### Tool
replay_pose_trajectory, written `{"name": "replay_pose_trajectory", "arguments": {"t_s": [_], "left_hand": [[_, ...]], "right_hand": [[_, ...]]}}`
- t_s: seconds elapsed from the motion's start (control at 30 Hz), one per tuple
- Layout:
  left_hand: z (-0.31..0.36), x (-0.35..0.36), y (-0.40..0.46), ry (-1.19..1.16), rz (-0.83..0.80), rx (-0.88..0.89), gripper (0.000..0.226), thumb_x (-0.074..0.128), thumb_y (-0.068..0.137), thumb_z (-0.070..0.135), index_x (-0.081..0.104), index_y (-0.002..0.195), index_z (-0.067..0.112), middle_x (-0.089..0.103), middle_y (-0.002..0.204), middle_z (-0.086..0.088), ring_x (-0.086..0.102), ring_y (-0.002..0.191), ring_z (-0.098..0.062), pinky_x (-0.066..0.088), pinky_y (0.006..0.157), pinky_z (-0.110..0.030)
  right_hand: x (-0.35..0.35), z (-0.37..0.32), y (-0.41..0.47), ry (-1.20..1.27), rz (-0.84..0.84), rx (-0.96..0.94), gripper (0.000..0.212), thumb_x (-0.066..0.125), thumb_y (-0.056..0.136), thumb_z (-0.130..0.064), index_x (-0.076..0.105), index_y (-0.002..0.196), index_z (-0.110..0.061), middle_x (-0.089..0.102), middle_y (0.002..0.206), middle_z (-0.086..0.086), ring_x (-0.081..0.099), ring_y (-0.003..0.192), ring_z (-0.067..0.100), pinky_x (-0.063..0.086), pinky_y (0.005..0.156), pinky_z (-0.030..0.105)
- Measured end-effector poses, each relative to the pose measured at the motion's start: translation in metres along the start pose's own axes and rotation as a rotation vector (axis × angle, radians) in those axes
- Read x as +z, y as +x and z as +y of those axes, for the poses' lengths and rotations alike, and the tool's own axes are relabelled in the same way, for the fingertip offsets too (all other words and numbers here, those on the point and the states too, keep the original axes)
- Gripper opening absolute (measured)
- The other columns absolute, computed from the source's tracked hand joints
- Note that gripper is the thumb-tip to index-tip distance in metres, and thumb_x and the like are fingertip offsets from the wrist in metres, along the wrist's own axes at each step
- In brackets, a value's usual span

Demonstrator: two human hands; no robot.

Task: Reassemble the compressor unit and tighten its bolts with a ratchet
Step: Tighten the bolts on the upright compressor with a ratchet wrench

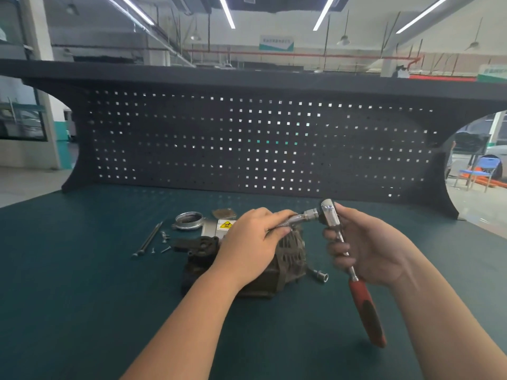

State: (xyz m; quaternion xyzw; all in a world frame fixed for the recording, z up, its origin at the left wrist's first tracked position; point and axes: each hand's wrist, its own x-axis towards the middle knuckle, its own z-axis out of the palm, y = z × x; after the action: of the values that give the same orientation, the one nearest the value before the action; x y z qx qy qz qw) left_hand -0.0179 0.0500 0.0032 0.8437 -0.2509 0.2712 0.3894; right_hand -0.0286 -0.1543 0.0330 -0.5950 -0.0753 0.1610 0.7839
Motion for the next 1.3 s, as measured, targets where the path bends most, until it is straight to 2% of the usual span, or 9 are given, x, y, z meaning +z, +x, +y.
{"name": "replay_pose_trajectory", "arguments": {"t_s": [0.33, 0.47, 0.63, 0.8, 0.97, 1.1, 1.17, 1.2, 1.3], "left_hand": [[0.013, 0.001, 0.0, 0.086, 0.336, 0.123, 0.031, 0.06, 0.088, 0.031, 0.074, 0.113, 0.019, 0.067, 0.078, 0.002, 0.058, 0.08, -0.021, 0.047, 0.066, -0.034], [0.015, 0.0, 0.001, 0.193, 0.399, 0.232, 0.027, 0.064, 0.083, 0.027, 0.077, 0.104, 0.015, 0.07, 0.074, 0.0, 0.061, 0.071, -0.025, 0.051, 0.059, -0.035], [0.016, 0.003, -0.001, 0.287, 0.296, 0.279, 0.026, 0.062, 0.089, 0.036, 0.074, 0.108, 0.023, 0.065, 0.074, 0.006, 0.06, 0.07, -0.019, 0.048, 0.054, -0.031], [0.011, -0.005, 0.003, 0.312, 0.12, 0.114, 0.033, 0.045, 0.096, 0.053, 0.066, 0.111, 0.032, 0.063, 0.083, 0.01, 0.058, 0.076, -0.01, 0.049, 0.063, -0.031], [0.014, -0.002, 0.004, -0.285, 0.119, -0.088, 0.017, 0.055, 0.098, 0.027, 0.07, 0.097, 0.02, 0.06, 0.061, 0.022, 0.054, 0.06, 0.002, 0.041, 0.059, -0.013], [0.03, 0.016, 0.003, -1.013, 0.176, -0.253, 0.025, 0.047, 0.102, 0.01, 0.066, 0.109, 0.025, 0.074, 0.077, 0.005, 0.073, 0.076, -0.011, 0.058, 0.069, -0.022], [0.031, 0.023, 0.002, -1.152, 0.165, -0.293, 0.029, 0.043, 0.102, 0.004, 0.063, 0.117, 0.02, 0.076, 0.088, -0.002, 0.074, 0.086, -0.015, 0.058, 0.075, -0.023], [0.03, 0.029, 0.003, -1.012, 0.097, -0.264, 0.032, 0.042, 0.102, 0.0, 0.061, 0.123, 0.016, 0.075, 0.095, -0.002, 0.073, 0.091, -0.016, 0.058, 0.08, -0.025], [0.035, 0.063, 0.011, 0.102, -0.424, 0.072, 0.042, 0.045, 0.092, -0.006, 0.061, 0.128, 0.01, 0.064, 0.125, -0.007, 0.06, 0.116, -0.024, 0.05, 0.094, -0.037]], "right_hand": [[0.013, 0.005, 0.007, 0.075, 0.024, -0.127, 0.029, 0.061, 0.079, -0.046, 0.059, 0.089, -0.019, 0.052, 0.062, -0.001, 0.036, 0.041, 0.006, 0.029, 0.034, 0.016], [0.014, 0.005, 0.005, 0.049, 0.014, -0.175, 0.028, 0.055, 0.084, -0.05, 0.056, 0.08, -0.022, 0.046, 0.059, -0.001, 0.032, 0.039, 0.008, 0.026, 0.034, 0.017], [0.011, 0.003, 0.003, -0.073, 0.117, -0.241, 0.043, 0.063, 0.067, -0.066, 0.048, 0.071, -0.027, 0.03, 0.053, -0.006, 0.017, 0.038, 0.007, 0.018, 0.032, 0.017], [-0.005, -0.003, -0.001, -0.093, 0.227, -0.332, 0.031, 0.071, 0.066, -0.048, 0.05, 0.059, -0.027, 0.022, 0.046, -0.009, 0.015, 0.032, 0.006, 0.011, 0.034, 0.014], [-0.028, -0.012, -0.008, -0.024, 0.313, -0.335, 0.036, 0.067, 0.065, -0.048, 0.039, 0.064, -0.025, 0.02, 0.042, -0.01, 0.015, 0.029, 0.006, 0.011, 0.032, 0.016], [-0.038, -0.014, -0.01, 0.031, 0.324, -0.347, 0.034, 0.069, 0.065, -0.045, 0.042, 0.061, -0.025, 0.019, 0.043, -0.01, 0.015, 0.03, 0.005, 0.014, 0.029, 0.015], [-0.045, -0.016, -0.011, 0.118, 0.349, -0.356, 0.034, 0.069, 0.067, -0.044, 0.042, 0.06, -0.025, 0.019, 0.043, -0.01, 0.016, 0.03, 0.005, 0.014, 0.029, 0.015], [-0.049, -0.016, -0.012, 0.186, 0.362, -0.369, 0.034, 0.069, 0.07, -0.044, 0.042, 0.059, -0.025, 0.019, 0.043, -0.01, 0.016, 0.03, 0.005, 0.014, 0.029, 0.015], [-0.062, -0.019, -0.014, 0.371, 0.406, -0.391, 0.041, 0.062, 0.083, -0.044, 0.046, 0.052, -0.024, 0.018, 0.042, -0.01, 0.016, 0.03, 0.004, 0.013, 0.028, 0.016]]}}
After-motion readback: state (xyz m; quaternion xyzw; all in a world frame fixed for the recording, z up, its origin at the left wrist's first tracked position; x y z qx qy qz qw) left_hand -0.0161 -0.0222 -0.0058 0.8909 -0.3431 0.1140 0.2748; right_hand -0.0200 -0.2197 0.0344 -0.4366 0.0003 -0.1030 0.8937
